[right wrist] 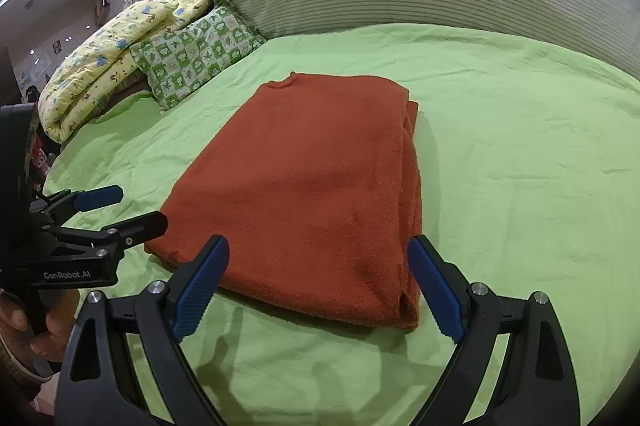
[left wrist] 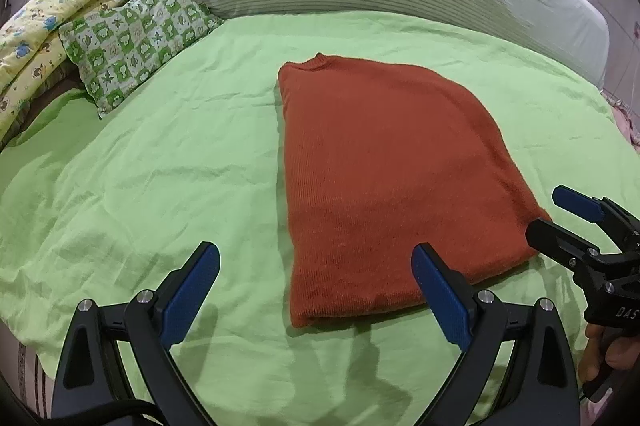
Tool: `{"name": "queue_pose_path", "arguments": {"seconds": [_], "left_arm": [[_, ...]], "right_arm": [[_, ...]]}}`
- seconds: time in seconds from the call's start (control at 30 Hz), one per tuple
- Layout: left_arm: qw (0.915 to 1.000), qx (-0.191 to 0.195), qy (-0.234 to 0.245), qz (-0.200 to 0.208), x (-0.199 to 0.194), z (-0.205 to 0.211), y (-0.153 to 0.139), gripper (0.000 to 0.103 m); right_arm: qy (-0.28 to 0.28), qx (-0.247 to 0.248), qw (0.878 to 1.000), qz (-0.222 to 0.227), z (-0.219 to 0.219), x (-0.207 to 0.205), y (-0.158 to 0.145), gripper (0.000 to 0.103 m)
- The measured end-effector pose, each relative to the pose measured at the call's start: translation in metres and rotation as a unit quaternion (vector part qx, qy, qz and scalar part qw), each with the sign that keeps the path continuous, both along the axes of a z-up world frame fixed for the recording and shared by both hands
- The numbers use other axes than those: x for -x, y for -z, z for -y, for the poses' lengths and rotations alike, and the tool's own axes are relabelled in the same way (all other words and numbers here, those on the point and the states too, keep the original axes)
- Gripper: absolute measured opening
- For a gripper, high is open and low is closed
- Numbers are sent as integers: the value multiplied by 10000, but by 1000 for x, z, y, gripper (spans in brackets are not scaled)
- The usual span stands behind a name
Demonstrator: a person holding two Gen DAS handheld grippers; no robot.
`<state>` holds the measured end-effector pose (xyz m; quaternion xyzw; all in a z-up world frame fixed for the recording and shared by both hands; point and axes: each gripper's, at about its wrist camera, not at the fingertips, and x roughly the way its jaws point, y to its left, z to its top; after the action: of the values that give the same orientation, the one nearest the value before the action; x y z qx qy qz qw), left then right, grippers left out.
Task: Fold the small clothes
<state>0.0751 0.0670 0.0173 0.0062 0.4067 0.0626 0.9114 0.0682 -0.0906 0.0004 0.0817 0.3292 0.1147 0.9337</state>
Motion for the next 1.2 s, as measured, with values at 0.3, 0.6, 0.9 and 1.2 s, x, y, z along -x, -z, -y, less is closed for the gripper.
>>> {"name": "queue_pose_path", "arguments": {"seconds": [0.3, 0.6, 0.9, 1.2], "left_arm": [[9999, -36, 5, 98, 0, 0, -8, 97], [9999, -25, 13, 102, -2, -1, -10, 98], [9999, -26, 9, 105, -2, -2, -11, 98], [10000, -6, -9, 81, -5, -4, -11, 98]], "right_arm": [[8, 19, 10000, 52, -1, -2, -6, 91], [-12, 48, 10000, 76, -3, -3, -8, 91], [-6, 47, 10000, 85, -4, -4, -9, 91], [-22, 63, 10000, 72, -6, -5, -10, 91]]}}
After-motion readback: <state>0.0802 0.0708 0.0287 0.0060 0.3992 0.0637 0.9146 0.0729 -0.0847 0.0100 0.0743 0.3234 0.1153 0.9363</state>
